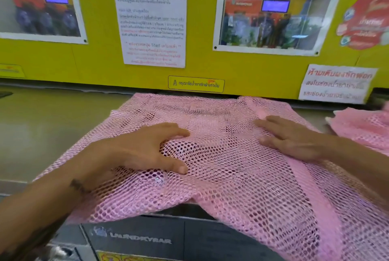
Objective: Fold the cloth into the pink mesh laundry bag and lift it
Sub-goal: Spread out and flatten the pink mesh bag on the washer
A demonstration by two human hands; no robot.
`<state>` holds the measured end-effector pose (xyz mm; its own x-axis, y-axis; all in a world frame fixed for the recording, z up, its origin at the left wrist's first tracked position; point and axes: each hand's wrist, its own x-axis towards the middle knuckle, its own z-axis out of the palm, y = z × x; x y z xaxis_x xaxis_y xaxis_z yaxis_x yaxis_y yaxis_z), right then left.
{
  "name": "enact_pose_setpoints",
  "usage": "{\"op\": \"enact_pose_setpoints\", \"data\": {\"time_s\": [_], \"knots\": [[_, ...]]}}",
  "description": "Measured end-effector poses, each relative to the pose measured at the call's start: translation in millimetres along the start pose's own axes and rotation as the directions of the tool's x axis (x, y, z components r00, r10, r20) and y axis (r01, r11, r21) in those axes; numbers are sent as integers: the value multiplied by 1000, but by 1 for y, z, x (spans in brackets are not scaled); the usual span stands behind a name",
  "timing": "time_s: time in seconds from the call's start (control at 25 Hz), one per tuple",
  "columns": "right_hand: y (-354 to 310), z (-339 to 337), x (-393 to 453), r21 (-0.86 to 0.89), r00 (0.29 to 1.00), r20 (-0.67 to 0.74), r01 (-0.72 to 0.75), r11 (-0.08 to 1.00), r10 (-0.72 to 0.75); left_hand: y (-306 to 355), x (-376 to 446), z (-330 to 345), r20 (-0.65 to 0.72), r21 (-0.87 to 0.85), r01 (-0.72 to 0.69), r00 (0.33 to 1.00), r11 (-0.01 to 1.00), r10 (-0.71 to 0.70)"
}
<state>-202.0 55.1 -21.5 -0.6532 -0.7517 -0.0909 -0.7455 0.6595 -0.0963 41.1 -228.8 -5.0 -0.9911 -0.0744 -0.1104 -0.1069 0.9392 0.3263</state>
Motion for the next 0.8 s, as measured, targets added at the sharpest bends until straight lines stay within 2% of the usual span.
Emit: {"op": "enact_pose_setpoints", "data": {"time_s": [0.08,0.16,0.24,0.4,0.56,0.64,0.72,0.8], "knots": [[-8,-3,-5,-22,1000,-19,4,1000,-4,2,1,-9,13,-114,10,1000,993,-9],[-20,-5,-11,-26,1000,-4,-3,1000,3,6,14,-16,-127,-191,-17,992,981,-8],[-28,-2,-14,-13,999,41,-28,1000,28,8,33,-17,-207,-154,-10,978,988,-23],[-28,8,-19,-21,997,52,-49,999,50,7,55,-5,-35,40,72,997,997,-70],[-21,6,-28,-10,996,45,-82,997,82,13,60,-8,-7,-14,55,998,998,-56],[-19,3,-34,26,996,52,-69,997,68,17,61,-9,7,15,61,998,998,-61],[-15,-9,-43,126,1000,-14,-9,992,11,22,66,-11,-15,74,70,997,995,-69],[-2,-34,-52,212,987,-159,30,977,4,35,74,-15,-95,100,59,994,993,-50]]}}
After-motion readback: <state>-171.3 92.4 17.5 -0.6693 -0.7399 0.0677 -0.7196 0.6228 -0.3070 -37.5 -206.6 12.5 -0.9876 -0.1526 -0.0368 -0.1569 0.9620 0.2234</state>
